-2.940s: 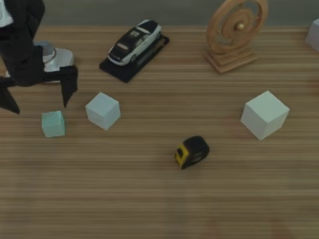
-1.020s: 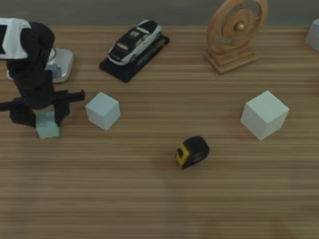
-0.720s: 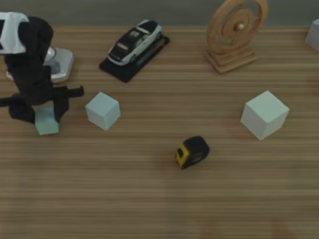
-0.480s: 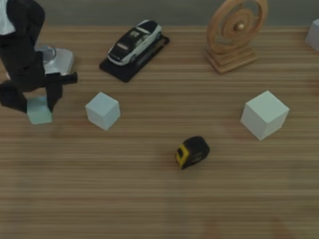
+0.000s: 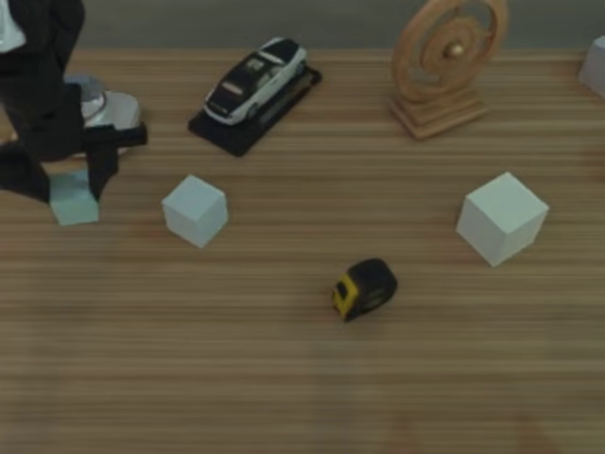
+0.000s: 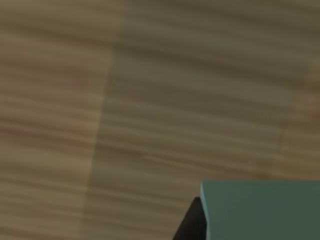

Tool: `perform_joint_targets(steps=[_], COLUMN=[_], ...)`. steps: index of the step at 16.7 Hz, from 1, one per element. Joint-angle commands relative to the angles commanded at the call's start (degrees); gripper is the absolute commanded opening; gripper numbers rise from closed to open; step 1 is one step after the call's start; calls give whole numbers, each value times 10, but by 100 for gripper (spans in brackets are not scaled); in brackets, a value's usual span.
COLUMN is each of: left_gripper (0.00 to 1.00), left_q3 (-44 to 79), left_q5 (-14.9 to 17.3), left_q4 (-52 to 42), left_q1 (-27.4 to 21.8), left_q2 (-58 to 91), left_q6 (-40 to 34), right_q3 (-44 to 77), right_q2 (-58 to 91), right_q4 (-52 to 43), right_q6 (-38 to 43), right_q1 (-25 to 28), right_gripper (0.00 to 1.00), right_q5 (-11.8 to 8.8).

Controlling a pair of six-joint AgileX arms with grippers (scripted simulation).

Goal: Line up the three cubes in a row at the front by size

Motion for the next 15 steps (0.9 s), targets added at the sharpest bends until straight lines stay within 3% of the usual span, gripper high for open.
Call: perform_joint_targets(steps=[4, 11, 15], left_gripper=[0, 0, 0], left_q3=[51, 175, 224], left_q5=[-2, -6, -10], left_q4=[-28, -103, -127], left_q1=[-87, -376, -481], left_q2=[28, 92, 107], left_q6=[-75, -291, -382], right_q3=[0, 0, 0], right_q2=[0, 0, 0], right_q4=[0, 0, 0], right_q6=[0, 0, 0], right_q1=[0, 0, 0], right_gripper=[100, 100, 100], right_q5=[0, 0, 0])
